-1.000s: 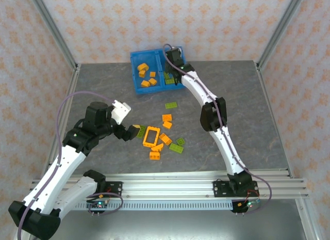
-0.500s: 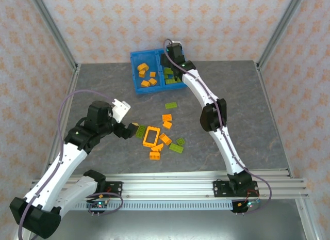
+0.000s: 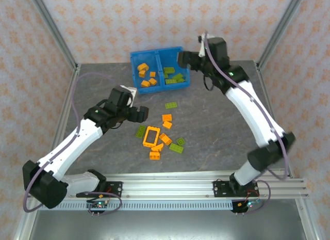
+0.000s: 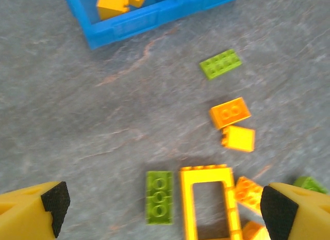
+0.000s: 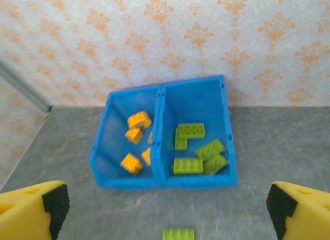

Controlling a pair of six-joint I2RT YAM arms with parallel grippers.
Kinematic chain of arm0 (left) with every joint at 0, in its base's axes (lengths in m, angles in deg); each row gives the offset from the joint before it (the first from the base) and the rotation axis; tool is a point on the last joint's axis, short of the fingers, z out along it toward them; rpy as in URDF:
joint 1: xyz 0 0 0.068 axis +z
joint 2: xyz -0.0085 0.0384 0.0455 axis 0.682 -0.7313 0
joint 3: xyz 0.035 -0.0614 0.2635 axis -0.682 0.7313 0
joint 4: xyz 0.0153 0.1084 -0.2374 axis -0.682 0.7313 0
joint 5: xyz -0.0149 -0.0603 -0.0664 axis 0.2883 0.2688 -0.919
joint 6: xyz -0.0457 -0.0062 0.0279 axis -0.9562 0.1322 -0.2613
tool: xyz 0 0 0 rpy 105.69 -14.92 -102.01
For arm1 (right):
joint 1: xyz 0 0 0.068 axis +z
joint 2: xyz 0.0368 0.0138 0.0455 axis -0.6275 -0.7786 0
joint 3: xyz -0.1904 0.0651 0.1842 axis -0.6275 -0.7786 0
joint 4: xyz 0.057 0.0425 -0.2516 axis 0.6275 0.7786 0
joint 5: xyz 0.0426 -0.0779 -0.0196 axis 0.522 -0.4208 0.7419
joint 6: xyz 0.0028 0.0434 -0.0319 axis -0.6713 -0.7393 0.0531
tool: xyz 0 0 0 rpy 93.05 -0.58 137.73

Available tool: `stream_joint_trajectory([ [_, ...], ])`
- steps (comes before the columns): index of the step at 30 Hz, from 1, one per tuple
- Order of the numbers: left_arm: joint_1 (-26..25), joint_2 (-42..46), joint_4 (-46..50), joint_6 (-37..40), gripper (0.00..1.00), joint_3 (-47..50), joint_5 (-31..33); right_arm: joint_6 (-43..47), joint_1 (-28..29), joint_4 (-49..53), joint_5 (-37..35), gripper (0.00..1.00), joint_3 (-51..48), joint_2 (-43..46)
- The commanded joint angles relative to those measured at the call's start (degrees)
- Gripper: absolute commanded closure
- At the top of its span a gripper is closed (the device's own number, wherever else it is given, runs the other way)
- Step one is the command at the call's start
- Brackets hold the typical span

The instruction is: Sort the legos into containers by color

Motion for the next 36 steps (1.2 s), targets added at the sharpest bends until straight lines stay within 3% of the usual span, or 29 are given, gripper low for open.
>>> stream_joint_trajectory([
  [1, -4.8, -7.1, -1.2, -14.1, 0.02, -4.6, 7.2, -0.9, -0.3, 3.6, 1.6, 0.01, -10.2, 7.2],
  [6, -10.6, -20.7, 1.5, -23.7, 0.00, -12.4, 9.9, -5.8, -0.3, 6.4, 1.6, 0.01, -20.9, 19.4],
  [10, -12.2, -29.1, 1.2, -28.2, 0.00, -16.6, 10.6, -10.5, -0.3, 8.4, 3.0, 0.01, -25.9, 24.6],
  [20, -12.4, -46.0, 1.2, -30.0, 0.02, -26.4, 9.0, -14.5, -0.2, 13.2, 10.1, 0.01, -34.1, 31.1],
  [31, -12.4, -54.4, 5.0, -31.8, 0.29, -33.0, 11.1, -14.8, -0.2, 14.8, 16.7, 0.01, -38.6, 33.7],
  [36, -12.3, -56.0, 6.3, -33.1, 0.49, -33.8, 11.3, -14.5, -0.1, 14.5, 16.9, 0.01, -38.3, 33.6],
])
